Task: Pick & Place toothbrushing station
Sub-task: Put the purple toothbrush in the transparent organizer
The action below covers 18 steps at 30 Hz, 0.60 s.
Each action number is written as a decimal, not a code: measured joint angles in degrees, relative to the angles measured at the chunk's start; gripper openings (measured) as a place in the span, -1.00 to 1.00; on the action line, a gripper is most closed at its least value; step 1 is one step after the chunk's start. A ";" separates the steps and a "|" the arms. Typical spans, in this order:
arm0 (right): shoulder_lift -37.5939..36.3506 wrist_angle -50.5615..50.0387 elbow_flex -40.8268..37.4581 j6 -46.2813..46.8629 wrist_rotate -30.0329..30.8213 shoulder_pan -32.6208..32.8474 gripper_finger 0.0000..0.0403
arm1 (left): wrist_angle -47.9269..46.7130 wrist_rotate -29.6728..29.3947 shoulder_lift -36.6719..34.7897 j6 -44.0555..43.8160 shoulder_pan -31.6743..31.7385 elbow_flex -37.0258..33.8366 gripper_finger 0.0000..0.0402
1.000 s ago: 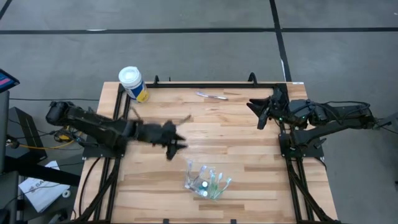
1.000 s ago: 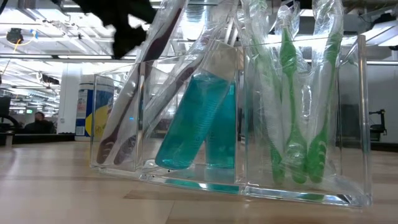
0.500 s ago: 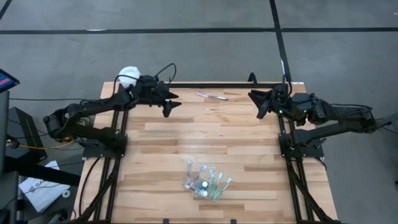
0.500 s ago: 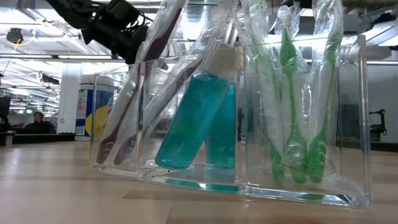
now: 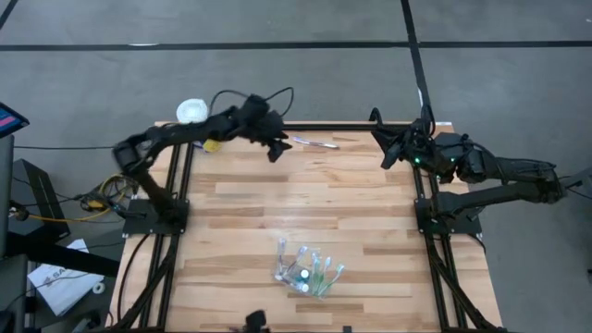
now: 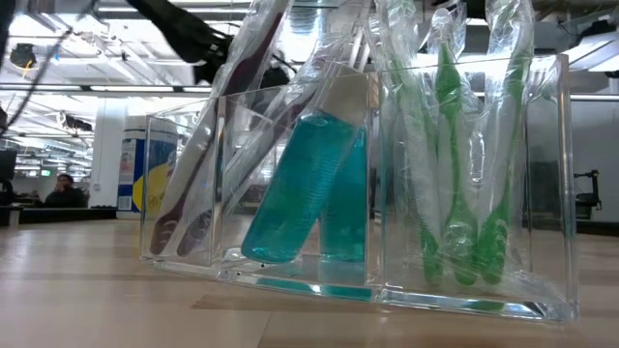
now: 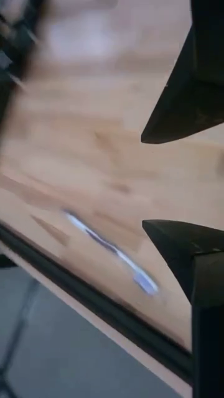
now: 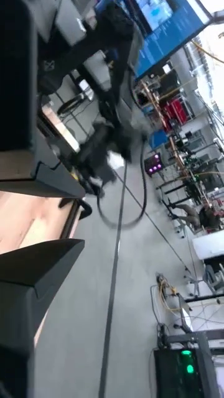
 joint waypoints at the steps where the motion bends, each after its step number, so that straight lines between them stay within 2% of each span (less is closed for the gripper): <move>1: -0.01 0.02 0.00 -0.67 -0.77 -0.40 -0.46 | -3.05 -0.58 2.38 1.25 0.46 2.80 0.01; 4: 0.00 -0.03 0.00 -1.60 -3.13 -2.04 -0.46 | -10.44 -1.84 8.23 3.64 1.95 10.36 0.02; 8: 0.00 -0.38 0.00 -1.82 -6.84 -4.18 -0.46 | -14.77 -2.43 11.75 5.22 3.98 16.93 0.06; 12: 0.00 -0.75 0.00 -2.51 -10.16 -6.59 -0.46 | -14.76 -2.59 12.28 6.17 5.45 20.06 0.07; 18: 0.00 -1.80 0.00 -3.85 -14.38 -11.26 -0.46 | -18.58 -1.60 14.01 6.44 6.34 20.07 0.03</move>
